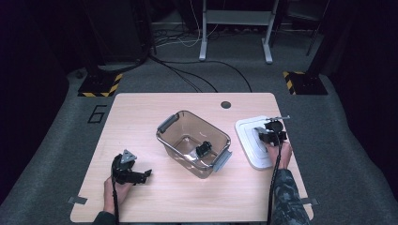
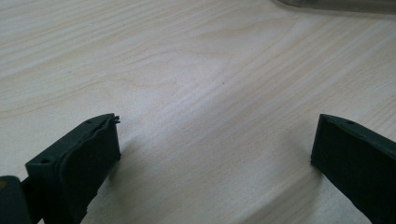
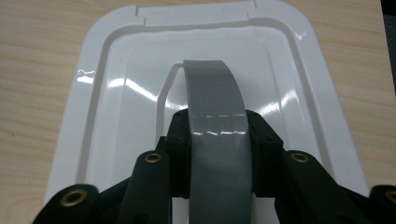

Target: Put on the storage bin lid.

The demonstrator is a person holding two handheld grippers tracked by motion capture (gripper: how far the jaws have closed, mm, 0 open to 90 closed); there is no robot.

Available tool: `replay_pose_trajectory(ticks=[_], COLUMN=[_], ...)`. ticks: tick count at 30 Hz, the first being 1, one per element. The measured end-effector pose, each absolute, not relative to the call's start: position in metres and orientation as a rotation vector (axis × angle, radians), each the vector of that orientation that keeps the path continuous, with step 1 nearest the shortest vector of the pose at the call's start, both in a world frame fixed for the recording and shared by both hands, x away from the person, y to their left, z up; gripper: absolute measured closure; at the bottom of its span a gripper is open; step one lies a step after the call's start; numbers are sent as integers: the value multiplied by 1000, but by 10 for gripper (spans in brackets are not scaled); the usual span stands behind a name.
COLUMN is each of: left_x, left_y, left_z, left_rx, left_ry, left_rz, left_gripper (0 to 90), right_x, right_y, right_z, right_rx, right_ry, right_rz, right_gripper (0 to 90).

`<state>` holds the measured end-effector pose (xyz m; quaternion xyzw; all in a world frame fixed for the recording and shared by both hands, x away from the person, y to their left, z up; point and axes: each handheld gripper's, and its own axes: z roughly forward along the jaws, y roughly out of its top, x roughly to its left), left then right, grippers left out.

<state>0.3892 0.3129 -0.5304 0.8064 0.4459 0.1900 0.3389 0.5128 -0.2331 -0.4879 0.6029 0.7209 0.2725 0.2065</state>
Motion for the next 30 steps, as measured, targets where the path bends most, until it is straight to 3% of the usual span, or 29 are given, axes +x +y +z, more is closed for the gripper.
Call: replay_pose_trajectory(ticks=[30], left_x=[389], left_y=[312], left_z=[-531], left_rx=[2079], left_ry=[1174], left_rz=[490], left_gripper=[10], right_x=[496], right_y=[-211], right_z=[-396], right_rx=[1442], right_ry=[2040], right_rz=[842], right_gripper=[669])
